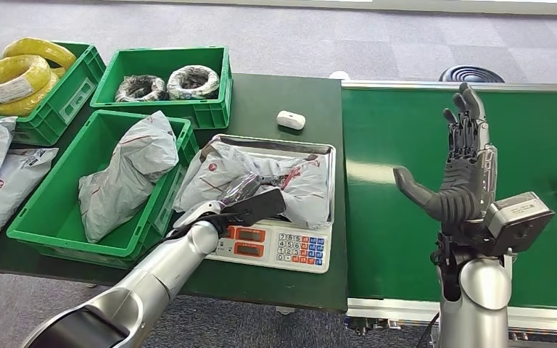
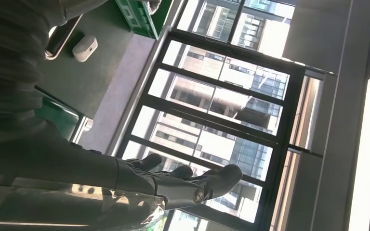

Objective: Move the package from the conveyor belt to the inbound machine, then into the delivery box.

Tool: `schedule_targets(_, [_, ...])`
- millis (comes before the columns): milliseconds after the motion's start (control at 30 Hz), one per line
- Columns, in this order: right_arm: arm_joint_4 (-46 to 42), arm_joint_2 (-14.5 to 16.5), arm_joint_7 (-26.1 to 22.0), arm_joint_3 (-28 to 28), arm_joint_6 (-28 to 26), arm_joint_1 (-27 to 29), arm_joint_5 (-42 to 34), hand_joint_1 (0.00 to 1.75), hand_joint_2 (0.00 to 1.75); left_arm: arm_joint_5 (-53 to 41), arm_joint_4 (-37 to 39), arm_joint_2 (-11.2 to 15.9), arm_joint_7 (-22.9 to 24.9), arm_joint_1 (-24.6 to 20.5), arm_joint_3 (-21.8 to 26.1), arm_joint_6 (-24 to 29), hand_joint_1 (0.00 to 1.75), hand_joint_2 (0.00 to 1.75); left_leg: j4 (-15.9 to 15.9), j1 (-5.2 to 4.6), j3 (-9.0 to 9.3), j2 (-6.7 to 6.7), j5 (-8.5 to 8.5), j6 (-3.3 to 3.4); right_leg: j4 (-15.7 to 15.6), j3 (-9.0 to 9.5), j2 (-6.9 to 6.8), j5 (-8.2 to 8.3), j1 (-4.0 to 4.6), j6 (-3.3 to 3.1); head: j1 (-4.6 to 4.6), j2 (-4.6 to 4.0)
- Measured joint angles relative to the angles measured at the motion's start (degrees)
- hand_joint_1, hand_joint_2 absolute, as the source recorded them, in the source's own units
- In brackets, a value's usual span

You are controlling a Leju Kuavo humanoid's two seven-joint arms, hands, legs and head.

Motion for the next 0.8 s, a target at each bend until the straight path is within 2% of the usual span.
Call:
schedule_targets(200, [0.0, 0.3, 0.1, -0.8, 0.0, 0.4, 0.5, 0.0, 1.75, 4.7, -2.6, 1.6, -3.2, 0.1, 1.6, 3.4, 1.75, 1.75, 0.0, 0.02, 0.0, 0.01, 0.0, 0.0, 0.0, -0.01, 0.0, 0.0, 0.03, 0.0, 0.0, 0.01])
schedule_targets(467, [-1.0, 0.6, 0.2, -2.6, -0.5, 2.4, 1.0, 0.0, 1.75, 8.2, -20.5, 7.0, -1.9, 2.6, 6.6, 6.0, 1.75, 1.75, 0.0, 0.04, -0.03, 0.02, 0.0, 0.0, 0.0, -0.03, 0.01, -0.01, 0.05, 0.0, -0.01, 0.0])
schedule_targets(567, [-1.7, 0.7, 0.2, -3.4, -0.8, 3.6, 1.1, 0.0, 1.75, 9.8, -29.7, 8.7, -4.4, 5.1, 9.0, 9.8, 1.75, 1.75, 0.0, 0.04, -0.04, 0.07, 0.0, -0.01, 0.0, -0.06, 0.05, -0.01, 0.05, 0.0, 0.01, 0.01])
schedule_targets(667, [-2.7, 0.8, -0.2, -5.0, -1.3, 5.9, 1.0, 0.0, 1.75, 9.6, -41.9, 10.8, -4.9, 7.9, 13.3, 13.3, 1.75, 1.75, 0.0, 0.04, -0.06, 0.06, -0.01, -0.01, 0.0, -0.08, 0.05, -0.03, 0.06, -0.01, -0.01, 0.0])
schedule_targets(733, [-3.4, 1.0, -0.8, -6.0, -1.6, 7.7, 1.0, 0.0, 1.75, 4.3, -49.2, 12.0, -4.6, 10.0, 16.7, 19.1, 1.75, 1.75, 0.0, 0.04, -0.07, 0.06, -0.03, -0.03, 0.0, -0.1, 0.05, -0.05, 0.06, -0.03, -0.01, 0.0])
schedule_targets(800, [-4.0, 1.3, -1.1, -6.7, -1.8, 9.2, 1.2, 0.0, 1.75, -5.5, -54.6, 12.8, -3.1, 11.7, 20.0, 27.3, 1.75, 1.75, -0.1, 0.05, -0.08, 0.06, -0.05, -0.04, 0.0, -0.11, 0.05, -0.07, 0.07, -0.05, -0.01, 0.01])
